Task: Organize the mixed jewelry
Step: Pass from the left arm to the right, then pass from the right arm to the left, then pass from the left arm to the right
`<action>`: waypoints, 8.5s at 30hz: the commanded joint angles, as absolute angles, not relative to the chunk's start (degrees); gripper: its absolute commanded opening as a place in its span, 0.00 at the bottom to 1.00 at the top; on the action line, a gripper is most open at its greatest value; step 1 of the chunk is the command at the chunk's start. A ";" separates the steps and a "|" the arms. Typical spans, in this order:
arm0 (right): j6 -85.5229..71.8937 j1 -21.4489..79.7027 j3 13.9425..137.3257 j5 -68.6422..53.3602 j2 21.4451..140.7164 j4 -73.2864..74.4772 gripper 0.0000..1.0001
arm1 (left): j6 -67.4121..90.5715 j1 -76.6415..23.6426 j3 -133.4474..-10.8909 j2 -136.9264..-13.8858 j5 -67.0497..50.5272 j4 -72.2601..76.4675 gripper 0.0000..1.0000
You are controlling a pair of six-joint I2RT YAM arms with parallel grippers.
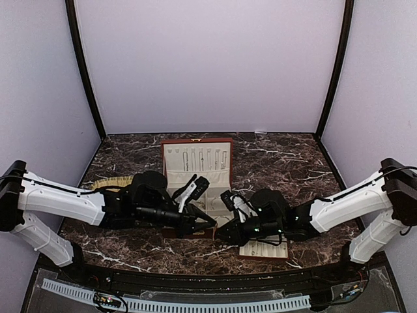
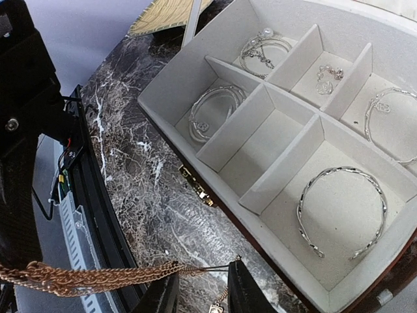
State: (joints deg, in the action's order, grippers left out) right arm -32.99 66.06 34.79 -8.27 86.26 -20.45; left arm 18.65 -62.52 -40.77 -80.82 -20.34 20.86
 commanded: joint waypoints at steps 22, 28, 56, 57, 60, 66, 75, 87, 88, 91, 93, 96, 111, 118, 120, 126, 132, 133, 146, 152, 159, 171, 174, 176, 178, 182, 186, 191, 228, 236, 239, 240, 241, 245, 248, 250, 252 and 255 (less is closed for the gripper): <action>-30.84 67.76 34.89 -8.38 83.78 -30.42 0.07 | 19.73 -62.58 -41.13 -77.50 -16.50 18.04 0.00; -30.97 67.76 35.14 -1.08 79.06 -24.10 0.00 | 18.27 -62.49 -41.16 -75.31 -13.74 13.58 0.00; -28.22 67.76 41.58 -2.37 74.82 -7.16 0.00 | 14.82 -62.43 -42.10 -74.62 -10.86 12.06 0.07; -28.30 67.76 41.68 -2.76 75.07 -7.05 0.00 | 15.17 -62.41 -42.06 -75.12 -11.29 12.60 0.11; -28.32 67.76 41.26 -3.06 74.77 -7.95 0.00 | 16.10 -62.40 -41.71 -76.56 -13.06 15.16 0.22; -28.55 67.76 41.05 -4.16 73.97 -8.01 0.00 | 16.99 -62.41 -41.48 -79.24 -13.78 19.12 0.36; -29.21 67.75 40.17 -4.48 71.92 -8.09 0.00 | 17.72 -62.41 -42.33 -83.58 -14.74 23.04 0.37; -29.81 67.76 39.90 -5.11 71.15 -8.48 0.00 | 17.60 -62.42 -41.66 -85.08 -14.90 25.37 0.31; -29.94 67.76 39.90 -5.13 71.09 -8.52 0.00 | 17.62 -62.41 -41.58 -85.24 -15.37 25.81 0.31; -29.99 67.76 39.81 -5.27 70.93 -8.63 0.00 | 17.50 -62.40 -41.57 -85.64 -15.56 26.58 0.30; -30.02 67.79 39.81 -5.32 70.78 -8.69 0.00 | 17.28 -62.45 -41.72 -85.86 -15.43 26.65 0.26; -30.14 67.76 39.77 -5.25 70.41 -8.70 0.00 | 17.05 -62.41 -41.75 -85.99 -15.39 26.55 0.22; -30.86 67.75 39.03 -5.08 69.68 -9.52 0.00 | 16.63 -62.49 -41.99 -87.98 -18.69 30.41 0.28; -31.04 67.76 38.78 -5.00 69.35 -9.74 0.00 | 16.52 -62.41 -42.41 -88.67 -19.13 31.55 0.26; -31.19 67.76 38.68 -5.01 69.35 -9.77 0.00 | 16.44 -62.45 -42.38 -88.82 -19.49 32.20 0.22; -31.59 67.76 38.23 -3.45 68.93 -9.04 0.00 | 16.35 -62.47 -41.83 -88.43 -19.78 34.32 0.00; -32.73 67.48 38.12 0.46 68.21 -6.52 0.00 | 16.44 -62.47 -38.80 -85.66 -19.03 35.11 0.00; -33.03 67.22 38.22 1.34 68.37 -5.68 0.00 | 16.44 -62.41 -38.43 -85.13 -19.33 34.82 0.00; -35.04 65.80 37.22 0.26 71.03 -6.18 0.25 | 15.14 -62.41 -38.36 -82.33 -22.32 29.25 0.00; -35.62 64.70 35.73 -0.46 69.25 -6.72 0.56 | 14.46 -62.40 -39.81 -82.36 -25.11 25.97 0.00; -34.79 64.79 32.59 -6.31 66.23 -11.58 0.51 | 15.12 -62.40 -40.51 -81.33 -28.23 24.91 0.00; -31.87 71.46 32.23 2.79 70.48 -16.71 0.36 | 16.26 -62.34 -40.91 -79.21 -30.05 23.80 0.00; -31.68 72.25 32.64 3.13 72.07 -17.98 0.34 | 16.26 -62.32 -41.04 -79.07 -30.03 23.38 0.00; -31.31 72.75 32.84 3.57 72.97 -18.10 0.32 | 16.34 -62.31 -41.04 -78.85 -30.10 23.30 0.00; -30.92 73.17 33.24 3.62 73.56 -18.11 0.31 | 16.28 -62.26 -41.17 -78.84 -30.12 23.05 0.00; -30.17 73.95 33.82 3.65 74.47 -18.27 0.28 | 16.35 -62.27 -41.22 -78.76 -29.91 22.94 0.00; -29.31 74.55 34.05 3.52 74.75 -18.99 0.27 | 16.43 -62.23 -41.31 -78.88 -29.86 22.94 0.00; -28.06 75.10 34.50 3.74 75.00 -19.48 0.27 | 16.48 -62.24 -41.40 -78.80 -29.90 22.90 0.00; -25.96 75.49 41.05 8.19 72.79 -5.57 0.00 | 13.62 -62.24 -40.11 -77.52 -20.38 16.68 0.14; -26.22 75.45 41.57 7.51 71.79 -4.65 0.00 | 13.19 -62.27 -39.21 -78.09 -20.00 18.87 0.34; -26.20 75.45 41.62 6.81 71.18 -4.66 0.00 | 12.86 -62.23 -39.11 -78.73 -20.14 20.65 0.37; -26.24 75.49 41.58 6.51 71.00 -4.65 0.00 | 12.72 -62.23 -39.16 -79.08 -19.95 21.25 0.37; -26.20 75.50 41.57 6.19 70.79 -4.69 0.00 | 12.54 -62.23 -39.24 -79.55 -19.94 21.65 0.36; -26.18 75.48 41.57 4.93 69.94 -5.02 0.00 | 12.30 -62.23 -40.22 -82.00 -20.96 23.15 0.33; -26.15 75.45 41.57 4.27 69.51 -5.27 0.00 | 12.54 -62.28 -40.36 -83.03 -21.60 24.49 0.31; -26.21 75.46 41.57 4.05 69.43 -5.32 0.00 | 12.74 -62.23 -40.27 -83.17 -21.38 25.43 0.28; -26.27 75.44 41.51 3.79 69.38 -5.48 0.00 | 12.98 -62.23 -40.10 -83.16 -20.82 26.03 0.27; -26.28 75.45 41.48 3.36 69.51 -5.69 0.00 | 13.54 -62.23 -39.79 -83.09 -20.36 27.31 0.26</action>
State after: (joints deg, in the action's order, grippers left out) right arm -26.41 75.00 39.86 4.47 70.54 -3.77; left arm 13.10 -62.46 -39.92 -83.48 -20.49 23.46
